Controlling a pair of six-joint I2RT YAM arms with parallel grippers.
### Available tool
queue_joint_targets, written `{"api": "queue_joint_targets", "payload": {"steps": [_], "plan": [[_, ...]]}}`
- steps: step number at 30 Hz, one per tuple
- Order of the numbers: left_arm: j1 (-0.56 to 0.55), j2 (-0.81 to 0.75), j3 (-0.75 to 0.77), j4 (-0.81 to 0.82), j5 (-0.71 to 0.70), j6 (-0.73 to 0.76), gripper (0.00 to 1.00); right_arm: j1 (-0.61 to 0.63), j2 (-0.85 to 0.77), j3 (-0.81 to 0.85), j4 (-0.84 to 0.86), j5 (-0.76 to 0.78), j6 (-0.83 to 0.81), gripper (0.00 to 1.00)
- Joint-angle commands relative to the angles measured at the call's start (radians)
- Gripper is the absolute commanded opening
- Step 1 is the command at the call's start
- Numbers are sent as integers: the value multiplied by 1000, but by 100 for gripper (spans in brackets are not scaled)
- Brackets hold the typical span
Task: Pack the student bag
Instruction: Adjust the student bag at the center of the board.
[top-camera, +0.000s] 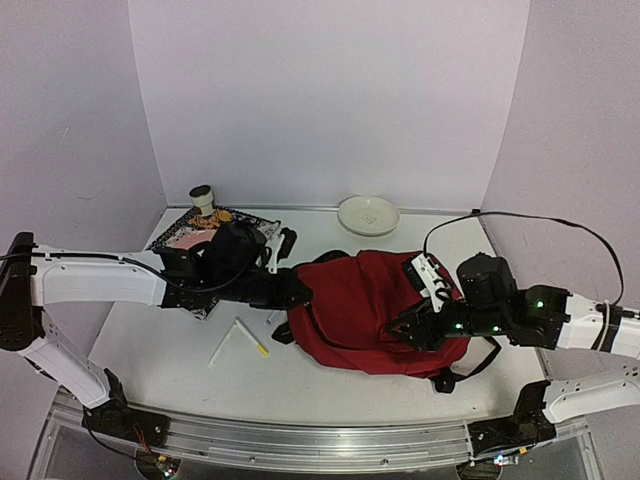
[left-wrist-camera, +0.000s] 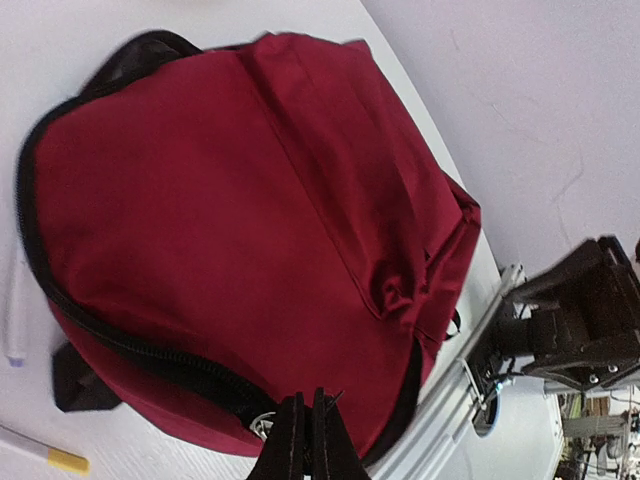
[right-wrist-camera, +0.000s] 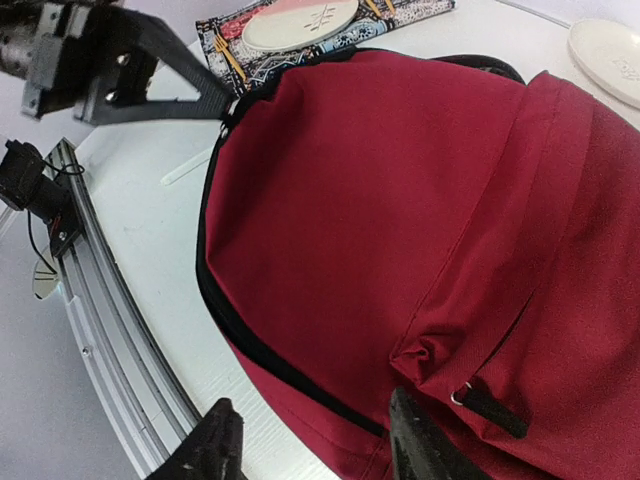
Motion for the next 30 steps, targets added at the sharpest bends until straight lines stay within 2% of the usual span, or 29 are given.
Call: {"api": "queue_joint_targets", "payload": {"steps": [1,9,12,19,24,30], "plan": [[-74,-8,-31,89,1,-58,0,-1,99,155,-26,19,28,54],[-180,37,-114,179,-9,-133,0,-32,357,316,-78,232,116,63],[-188,29,-121,180,-26,-135,0,-34,483,377,-140,345,139,70],[-188,-45,-152,147,-123,-117,0,-39,663,495,-330,638,202,72],[-188,-74,-175,95,-200,-127,0,-116,720,493,-415,683,224,72],[-187,-89,-222,65,-230,-158,0,-280,652,405,-444,636,264,71]]}}
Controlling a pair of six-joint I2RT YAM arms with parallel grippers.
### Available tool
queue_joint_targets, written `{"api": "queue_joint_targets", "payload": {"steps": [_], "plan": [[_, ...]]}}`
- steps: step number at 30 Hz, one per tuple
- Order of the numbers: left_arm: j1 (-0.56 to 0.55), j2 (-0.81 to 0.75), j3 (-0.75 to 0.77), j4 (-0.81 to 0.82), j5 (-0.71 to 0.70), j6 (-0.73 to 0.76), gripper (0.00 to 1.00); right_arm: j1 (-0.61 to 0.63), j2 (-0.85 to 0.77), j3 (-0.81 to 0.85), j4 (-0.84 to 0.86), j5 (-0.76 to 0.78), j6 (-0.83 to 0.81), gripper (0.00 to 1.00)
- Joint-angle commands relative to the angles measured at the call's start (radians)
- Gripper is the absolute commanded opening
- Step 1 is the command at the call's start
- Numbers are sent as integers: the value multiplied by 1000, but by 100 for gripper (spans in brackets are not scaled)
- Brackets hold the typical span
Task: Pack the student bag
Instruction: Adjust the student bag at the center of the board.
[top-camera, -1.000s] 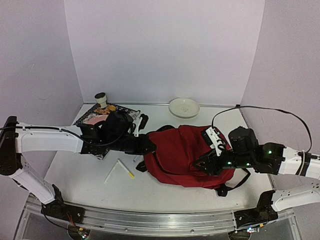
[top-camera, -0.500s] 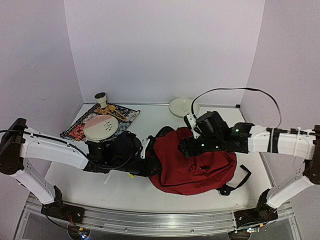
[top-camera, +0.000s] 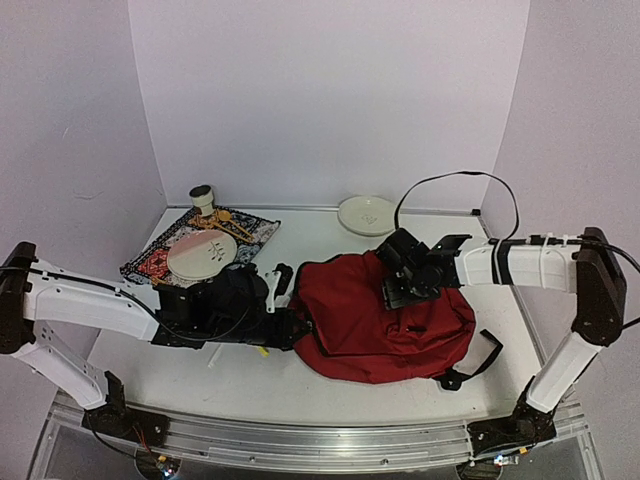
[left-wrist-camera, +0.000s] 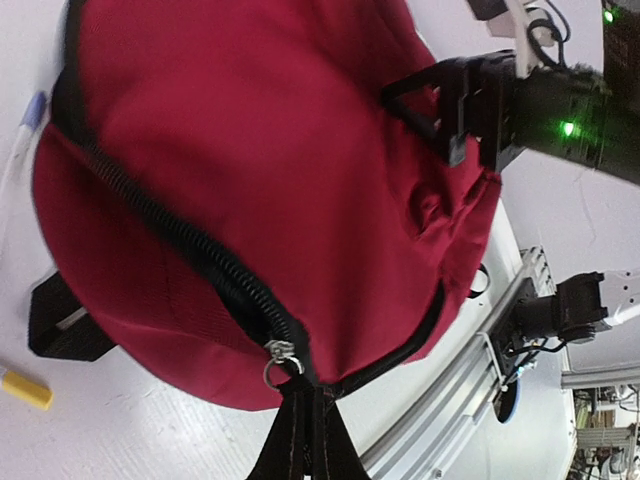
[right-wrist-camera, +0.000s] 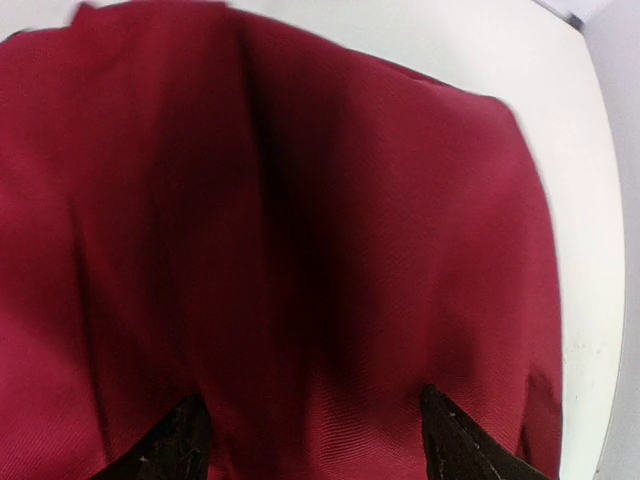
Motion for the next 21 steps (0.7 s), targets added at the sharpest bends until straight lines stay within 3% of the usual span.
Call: {"api": "queue_joint_targets", "payload": {"steps": [1,5,9,16,21], "plan": [[-5,-32,-36,-28,-48,-33,0,-130,-70,-63,-131,62,44,71],[-3,-24,-50,-29,-66,-51,0,-152,-127,-59,-115,31,3,70],[-3,3,-15,-26,-61,-36,0,-131,-194,-59,-37,-129,-95,68],[-3,29,65,-27,-48,9,0,49,-392,-140,169,-334,-161,67],[3,27,100,-30,-34,33,0,167,-415,-228,342,-459,-169,65]]}}
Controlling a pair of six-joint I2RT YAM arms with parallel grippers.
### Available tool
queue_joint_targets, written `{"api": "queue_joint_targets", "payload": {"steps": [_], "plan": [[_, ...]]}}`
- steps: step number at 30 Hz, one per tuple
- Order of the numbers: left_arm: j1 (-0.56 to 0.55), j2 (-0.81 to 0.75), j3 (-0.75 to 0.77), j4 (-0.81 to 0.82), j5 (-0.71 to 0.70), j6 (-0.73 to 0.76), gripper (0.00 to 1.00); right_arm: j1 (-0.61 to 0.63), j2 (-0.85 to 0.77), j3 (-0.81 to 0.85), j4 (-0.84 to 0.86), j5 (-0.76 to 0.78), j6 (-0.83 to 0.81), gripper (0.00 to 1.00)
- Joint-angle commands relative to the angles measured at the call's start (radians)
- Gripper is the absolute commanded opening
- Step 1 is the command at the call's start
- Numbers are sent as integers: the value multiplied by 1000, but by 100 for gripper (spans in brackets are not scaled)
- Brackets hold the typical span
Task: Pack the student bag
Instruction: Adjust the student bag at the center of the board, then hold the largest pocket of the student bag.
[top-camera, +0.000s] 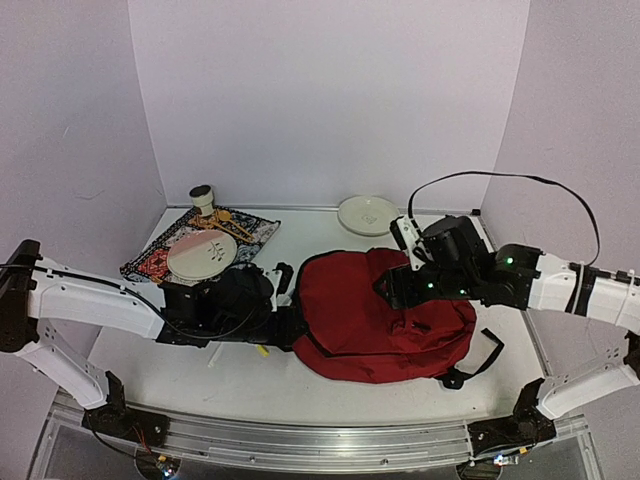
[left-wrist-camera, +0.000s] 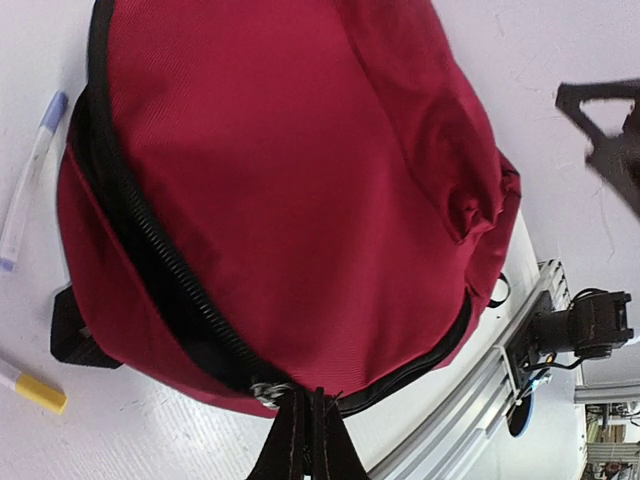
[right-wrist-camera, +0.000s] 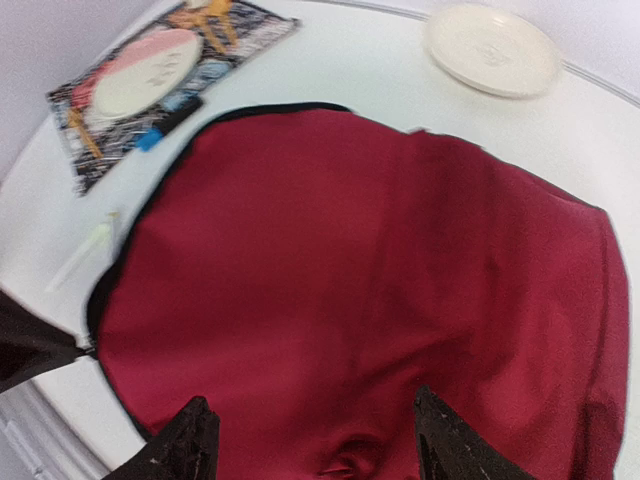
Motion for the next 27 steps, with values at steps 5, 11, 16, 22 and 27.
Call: {"api": "queue_joint_targets", "payload": {"steps": [5,11,16,22,27], "plan": [[4,-20,75,-3,15,44,0,156,83,-97,256,-148,-56,64],[4,-40,65,-8,20,38,0,244,223,-61,341,-78,-124,63],[4,-38,63,-8,27,31,0,297,327,-15,379,-10,-176,64],[5,-48,63,-8,20,32,0,336,402,19,384,92,-194,62],[16,-55,63,-15,8,44,0,339,394,-6,373,142,-188,19]]}}
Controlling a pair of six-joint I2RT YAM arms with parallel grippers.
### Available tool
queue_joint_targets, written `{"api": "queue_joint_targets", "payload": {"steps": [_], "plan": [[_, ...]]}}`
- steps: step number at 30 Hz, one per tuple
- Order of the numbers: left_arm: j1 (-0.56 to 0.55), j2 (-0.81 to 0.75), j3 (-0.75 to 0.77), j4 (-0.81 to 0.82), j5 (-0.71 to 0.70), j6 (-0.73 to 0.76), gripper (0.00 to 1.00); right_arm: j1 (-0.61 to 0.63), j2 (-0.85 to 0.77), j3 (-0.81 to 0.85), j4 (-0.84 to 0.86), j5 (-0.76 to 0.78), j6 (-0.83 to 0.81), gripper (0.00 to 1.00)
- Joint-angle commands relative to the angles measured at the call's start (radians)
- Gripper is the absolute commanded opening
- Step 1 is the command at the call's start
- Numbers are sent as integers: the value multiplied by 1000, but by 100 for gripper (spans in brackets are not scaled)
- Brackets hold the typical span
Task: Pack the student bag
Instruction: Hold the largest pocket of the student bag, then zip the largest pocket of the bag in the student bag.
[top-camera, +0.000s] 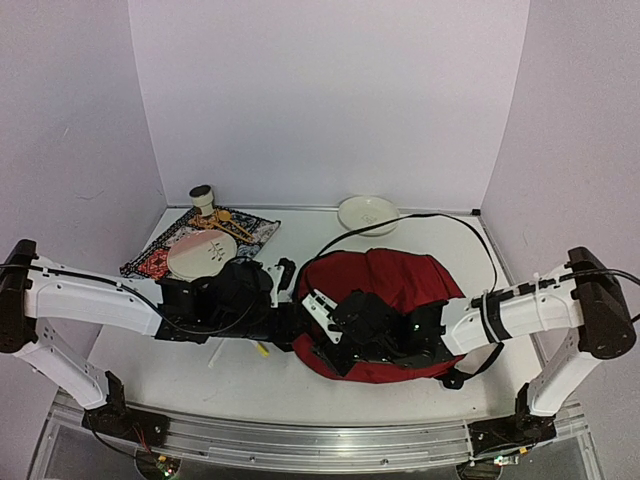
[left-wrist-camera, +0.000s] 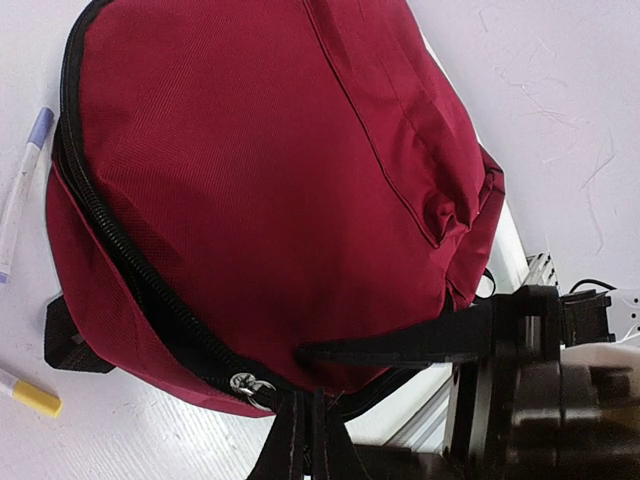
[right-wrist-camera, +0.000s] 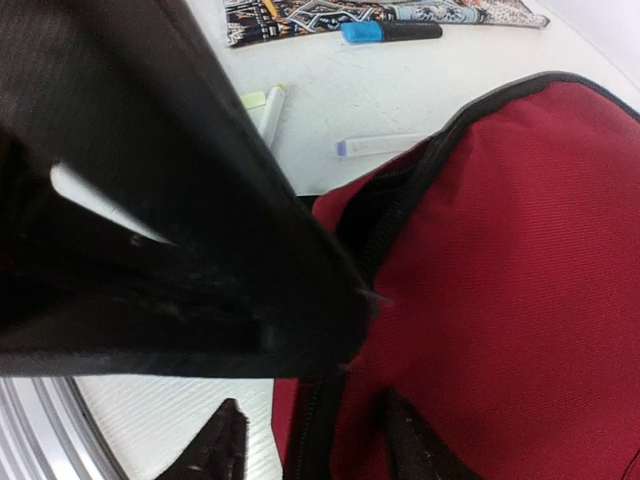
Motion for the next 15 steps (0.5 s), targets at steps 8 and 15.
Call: {"api": "queue_joint_targets", "payload": {"steps": [8,15], "plan": [[130,-49,19,-34,-26,74,0,3,-186,-134,-41,53,20,0],[262,-9,45,-69,-51,157,0,2,-380,-267,-98,80,66,0]]}}
